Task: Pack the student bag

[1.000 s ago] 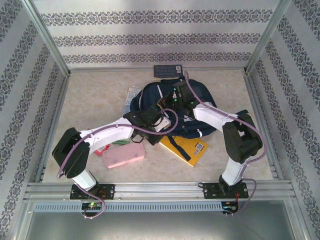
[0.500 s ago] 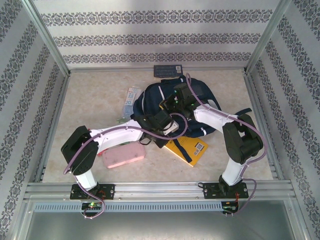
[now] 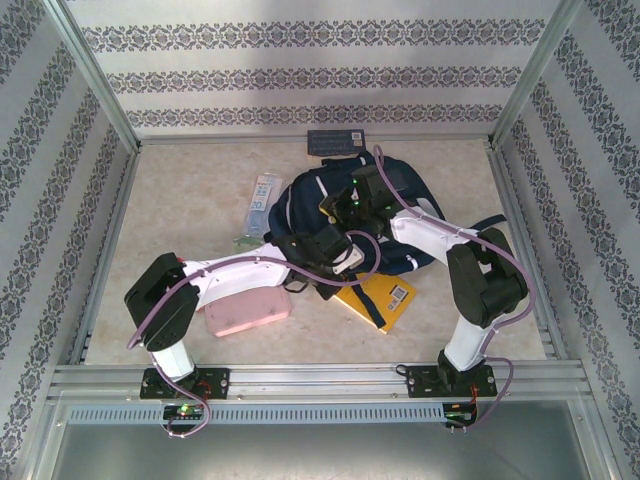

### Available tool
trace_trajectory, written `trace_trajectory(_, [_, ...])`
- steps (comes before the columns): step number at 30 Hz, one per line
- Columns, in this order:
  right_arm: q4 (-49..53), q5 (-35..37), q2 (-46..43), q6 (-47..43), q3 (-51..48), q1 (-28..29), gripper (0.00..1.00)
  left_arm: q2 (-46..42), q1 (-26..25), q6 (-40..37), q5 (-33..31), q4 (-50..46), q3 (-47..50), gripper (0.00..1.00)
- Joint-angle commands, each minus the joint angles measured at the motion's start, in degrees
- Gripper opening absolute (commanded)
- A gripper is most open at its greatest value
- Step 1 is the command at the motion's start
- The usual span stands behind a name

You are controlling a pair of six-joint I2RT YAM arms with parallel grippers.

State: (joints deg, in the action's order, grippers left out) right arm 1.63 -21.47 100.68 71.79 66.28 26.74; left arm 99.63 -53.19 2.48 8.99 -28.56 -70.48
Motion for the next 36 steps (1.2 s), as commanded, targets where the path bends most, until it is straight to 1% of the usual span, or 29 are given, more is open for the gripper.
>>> trace_trajectory(1, [6.12,2.86,-5.5,-9.87,2.71,-1.21,0.6,1.59,-2.53,-1.45,6.65,3.87,-1.15,0.15])
trace_trajectory(2, [8.32,3.02,-6.56,-11.71,2.66,-1.76,0.66,2.02,-2.53,-1.35,7.03,4.02,-1.32,0.15])
trace_trajectory(4, [10.47,2.37,-8.67,-13.82,1.69,-3.25,0.7,2.77,-2.53,-1.16,7.21,4.38,-1.58,0.16])
trace_trajectory(5, [11.02,2.3,-9.91,-14.53,0.87,-4.07,0.77,3.13,-2.53,-1.16,7.38,4.47,-1.76,0.18])
trace_trajectory(6, [11.48,2.39,-11.03,-15.11,0.26,-4.94,0.79,3.36,-2.53,-1.04,7.73,4.59,-1.95,0.19])
trace_trajectory(10, [14.26,4.01,-16.26,-17.11,-2.22,-8.98,0.79,3.01,-2.53,-0.51,12.12,5.97,-1.82,0.3])
trace_trajectory(14, [18.1,6.38,-21.71,-19.57,-4.2,-12.1,0.79,-0.36,-2.53,0.46,17.89,9.7,0.37,0.45])
trace_trajectory(18, [21.44,8.27,-27.62,-22.31,-7.02,-13.2,0.76,-3.57,-2.45,0.77,20.67,9.62,1.33,0.47])
trace_trajectory(19, [22.07,8.67,-28.83,-22.99,-7.76,-13.14,0.75,-4.47,-2.45,0.91,20.91,9.66,1.73,0.5])
trace_trajectory(20, [23.1,8.59,-30.03,-23.66,-8.57,-13.08,0.74,-5.52,-2.36,1.07,21.02,9.66,2.18,0.55])
trace_trajectory(22, [24.0,7.48,-32.22,-25.05,-10.42,-12.81,0.68,-7.48,-1.88,1.41,21.19,9.31,2.92,0.56])
trace_trajectory(25, [27.11,9.29,-35.67,-28.37,-13.37,-9.4,0.6,-11.41,0.05,3.67,20.25,8.96,4.6,0.54])
trace_trajectory(27, [29.57,12.03,-37.46,-30.79,-15.07,-5.08,0.56,-14.69,2.3,6.7,19.46,9.32,6.26,0.53])
trace_trajectory(29, [30.76,15.16,-38.92,-31.4,-17.61,0.31,0.54,-18.19,4.55,10.06,17.72,9.08,7.7,0.51])
trace_trajectory(33, [26.18,18.82,-40.98,-30.8,-24.86,9.67,0.52,-22.5,7.74,12.63,10.87,5.53,8.0,0.5])
trace_trajectory(34, [23.71,21.0,-41.61,-31.0,-27.35,12.53,0.53,-22.88,8.72,12.78,10.54,4.7,7.75,0.5])
trace_trajectory(36, [16.16,22.91,-43.46,-33.29,-32.95,17.29,0.55,-23.41,10.92,13.74,11.05,4.32,8.24,0.49])
